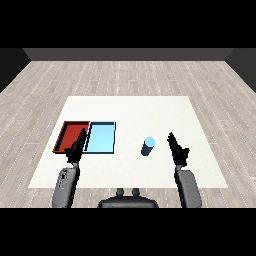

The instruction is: Pick the blue can and put it in the blue box

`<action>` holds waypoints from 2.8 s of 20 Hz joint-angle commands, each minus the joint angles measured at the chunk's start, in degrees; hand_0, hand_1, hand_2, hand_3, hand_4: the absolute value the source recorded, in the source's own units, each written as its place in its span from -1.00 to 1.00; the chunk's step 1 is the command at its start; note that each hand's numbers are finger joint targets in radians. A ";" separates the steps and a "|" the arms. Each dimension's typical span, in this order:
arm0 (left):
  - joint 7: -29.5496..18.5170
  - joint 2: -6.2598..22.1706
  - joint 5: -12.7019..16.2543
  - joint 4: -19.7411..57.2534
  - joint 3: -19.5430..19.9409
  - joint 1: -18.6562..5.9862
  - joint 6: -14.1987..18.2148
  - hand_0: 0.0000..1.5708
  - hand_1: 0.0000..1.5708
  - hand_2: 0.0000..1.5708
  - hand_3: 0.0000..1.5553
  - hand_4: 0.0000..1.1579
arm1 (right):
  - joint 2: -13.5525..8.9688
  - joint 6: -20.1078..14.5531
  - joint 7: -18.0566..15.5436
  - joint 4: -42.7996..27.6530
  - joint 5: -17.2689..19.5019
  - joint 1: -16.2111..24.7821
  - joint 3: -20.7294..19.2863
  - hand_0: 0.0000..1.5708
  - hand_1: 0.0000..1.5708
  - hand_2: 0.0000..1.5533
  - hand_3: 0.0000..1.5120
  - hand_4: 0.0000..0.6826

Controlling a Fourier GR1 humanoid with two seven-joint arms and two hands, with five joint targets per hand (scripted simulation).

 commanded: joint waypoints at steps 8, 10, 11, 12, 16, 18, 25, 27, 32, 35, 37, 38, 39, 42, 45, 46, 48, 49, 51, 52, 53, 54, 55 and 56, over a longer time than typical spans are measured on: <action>-13.19 -5.02 5.18 -5.12 1.86 -0.69 -1.72 -1.00 -1.00 -1.00 -1.00 -1.00 | -0.47 8.25 -6.93 -3.58 -10.23 -5.89 -4.59 -1.00 -1.00 -1.00 -1.00 -1.00; -18.11 -5.09 4.59 -2.46 1.88 -1.44 -2.58 -1.00 -1.00 -1.00 -1.00 -1.00 | -1.11 10.30 -9.66 -4.34 -11.62 -2.78 -5.43 -1.00 -1.00 -1.00 -1.00 -1.00; -16.96 -4.75 4.84 -4.49 1.75 -0.89 -2.82 -1.00 -1.00 -1.00 -1.00 -1.00 | -1.92 11.95 -11.77 -0.72 -11.95 -4.44 -6.07 -1.00 -1.00 -1.00 -1.00 -1.00; -18.13 -4.18 5.88 -2.73 3.10 -0.70 -3.60 -1.00 -1.00 -1.00 -1.00 -1.00 | -2.16 14.06 -14.41 0.17 -13.33 -2.58 -6.82 -1.00 -1.00 -1.00 -1.00 -1.00; -19.19 -2.53 7.74 -6.31 4.34 2.91 -6.12 -1.00 -1.00 -1.00 -1.00 -1.00 | -2.03 14.26 -15.08 2.75 -13.39 -4.35 -7.62 -1.00 -1.00 -1.00 -1.00 -1.00; -17.87 -2.94 7.26 -3.78 4.37 -1.30 -5.19 -1.00 -1.00 -1.00 -1.00 -1.00 | -1.08 11.52 -15.42 5.36 -9.99 -7.04 -6.49 -1.00 -1.00 -1.00 -1.00 -1.00; -19.37 -3.87 5.76 -0.75 4.43 -2.52 -3.51 -1.00 -1.00 -1.00 -1.00 -1.00 | -1.39 13.05 -11.66 -0.05 -12.96 -4.47 -6.73 -1.00 -1.00 -1.00 -1.00 -1.00; -22.03 -4.56 4.27 0.32 3.11 -1.76 -3.66 -1.00 -1.00 -1.00 -1.00 -1.00 | -4.25 16.88 -12.37 2.87 -15.85 -5.11 -9.67 -1.00 -1.00 -1.00 -1.00 -1.00; -18.98 -5.17 6.20 -6.09 2.40 0.91 -4.13 -1.00 -1.00 -1.00 -1.00 -1.00 | 0.82 10.92 -8.68 -0.23 -13.02 -7.02 -4.87 -1.00 -1.00 -1.00 -1.00 -1.00; -20.23 -4.36 6.62 -2.91 3.43 -0.14 -5.21 -1.00 -1.00 -1.00 -1.00 -1.00 | 2.04 11.12 -6.76 0.26 -14.74 -7.31 -3.93 -1.00 -1.00 -1.00 -1.00 -1.00; -21.40 -4.80 6.12 -0.96 3.90 -0.90 -4.13 -1.00 -1.00 -1.00 -1.00 -1.00 | 3.27 10.04 -11.84 5.15 -12.51 -8.29 -3.77 -1.00 -1.00 -1.00 -1.00 -1.00; -23.02 -3.28 8.68 -1.33 5.42 1.86 -7.49 -1.00 -1.00 -1.00 -1.00 -1.00 | 4.36 10.88 -12.59 7.49 -15.05 -9.06 -4.88 -1.00 -1.00 -1.00 -1.00 -1.00; -20.34 -5.52 6.51 -6.65 2.58 2.87 -4.42 -1.00 -1.00 -1.00 -1.00 -1.00 | 5.29 7.94 -10.95 5.86 -13.57 -9.49 -2.51 -1.00 -1.00 -1.00 -1.00 -1.00; -18.20 -3.12 9.51 -7.56 5.41 2.97 -6.49 -1.00 -1.00 -1.00 -1.00 -1.00 | 4.91 8.68 -11.01 7.70 -14.41 -9.24 -3.45 -1.00 -1.00 -1.00 -1.00 -1.00; -18.95 -4.41 7.60 -7.03 3.29 3.27 -5.89 -1.00 -1.00 -1.00 -1.00 -1.00 | 5.29 9.31 -16.20 14.94 -15.02 -11.05 -4.39 -1.00 -1.00 -1.00 -1.00 -1.00; -17.68 -2.39 10.25 -4.27 6.68 -0.80 -6.64 -1.00 -1.00 -1.00 -1.00 -1.00 | 5.39 4.15 -13.78 8.54 -16.50 -9.40 0.68 -1.00 -1.00 -1.00 -1.00 -1.00; -22.85 -3.49 8.05 -3.74 5.21 3.47 -7.35 -1.00 -1.00 -1.00 -1.00 -1.00 | 5.40 4.92 -16.64 12.43 -16.03 -7.59 2.29 -1.00 -1.00 -1.00 -1.00 -1.00; -19.76 -2.41 10.20 -2.51 7.16 -0.51 -7.14 -1.00 -1.00 -1.00 -1.00 -1.00 | 5.41 6.61 -15.21 14.30 -15.29 -9.99 -1.47 -1.00 -1.00 -1.00 -1.00 -1.00; -22.74 -1.82 9.83 -2.76 7.39 2.96 -8.97 -1.00 -1.00 -1.00 -1.00 -1.00 | 5.41 5.54 -18.51 17.57 -16.91 -10.74 1.14 -1.00 -1.00 -1.00 -1.00 -1.00; -21.05 -2.72 9.48 -2.62 6.21 1.37 -8.12 -1.00 -1.00 -1.00 -1.00 -1.00 | 5.42 6.63 -19.17 17.53 -16.59 -8.88 0.17 -1.00 -1.00 -1.00 -1.00 -1.00; -16.92 -3.17 9.82 -5.72 5.65 0.68 -6.50 -1.00 -1.00 -1.00 -1.00 -1.00 | 5.42 6.23 -12.53 8.58 -17.35 -6.22 0.43 -1.00 -1.00 -1.00 -1.00 -1.00; -16.52 -3.36 9.82 -3.31 6.09 -2.36 -5.31 -1.00 -1.00 -1.00 -1.00 -1.00 | 4.70 7.60 -15.86 13.35 -17.41 -8.59 -1.53 -1.00 -1.00 -1.00 -1.00 -1.00; -21.90 -2.24 10.02 -1.29 7.82 1.06 -7.86 -1.00 -1.00 -1.00 -1.00 -1.00 | 5.42 7.60 -22.96 19.67 -16.11 -7.56 1.81 -1.00 -1.00 -1.00 -1.00 -1.00; -21.76 -5.02 5.91 -2.61 4.41 0.60 -3.95 -1.00 -1.00 -1.00 -1.00 -1.00 | 5.42 5.50 -17.70 12.49 -17.06 -5.52 2.58 -1.00 -1.00 -1.00 -1.00 -1.00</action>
